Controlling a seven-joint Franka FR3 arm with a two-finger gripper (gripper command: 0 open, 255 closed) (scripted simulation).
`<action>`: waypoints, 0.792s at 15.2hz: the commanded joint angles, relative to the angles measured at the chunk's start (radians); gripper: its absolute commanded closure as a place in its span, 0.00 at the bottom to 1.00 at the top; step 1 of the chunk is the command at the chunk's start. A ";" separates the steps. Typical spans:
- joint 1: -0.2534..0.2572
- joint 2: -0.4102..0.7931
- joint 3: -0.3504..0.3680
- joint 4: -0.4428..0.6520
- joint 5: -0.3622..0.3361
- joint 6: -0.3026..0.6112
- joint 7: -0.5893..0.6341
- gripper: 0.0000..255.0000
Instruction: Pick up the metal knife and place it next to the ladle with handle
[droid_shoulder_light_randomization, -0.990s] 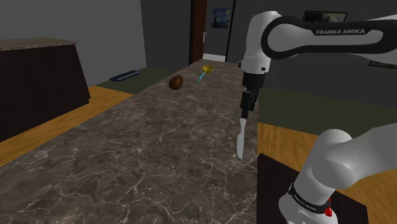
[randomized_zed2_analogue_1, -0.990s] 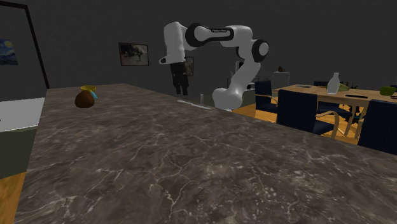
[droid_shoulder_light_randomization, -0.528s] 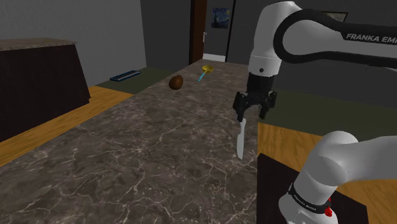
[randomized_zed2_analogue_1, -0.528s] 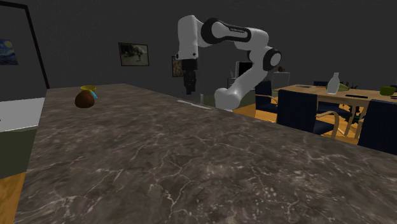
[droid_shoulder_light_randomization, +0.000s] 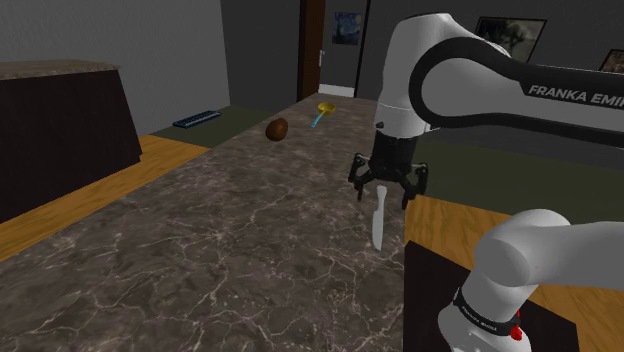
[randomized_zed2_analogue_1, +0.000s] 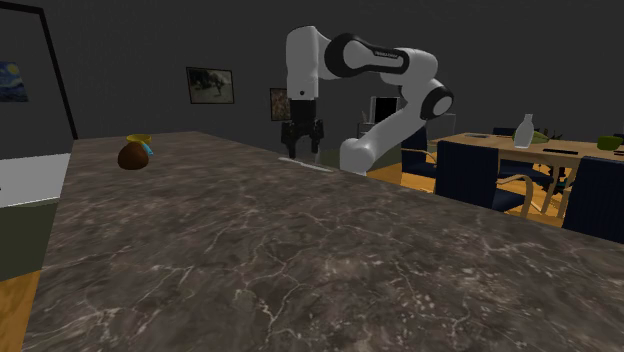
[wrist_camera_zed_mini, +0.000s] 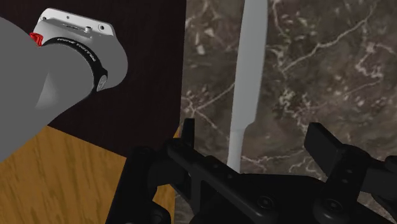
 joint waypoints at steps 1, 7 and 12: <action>0.002 -0.006 0.011 -0.027 0.010 0.022 0.003 0.00; 0.006 -0.010 0.020 -0.049 0.019 0.040 0.001 0.00; 0.006 -0.010 0.020 -0.049 0.019 0.039 0.001 1.00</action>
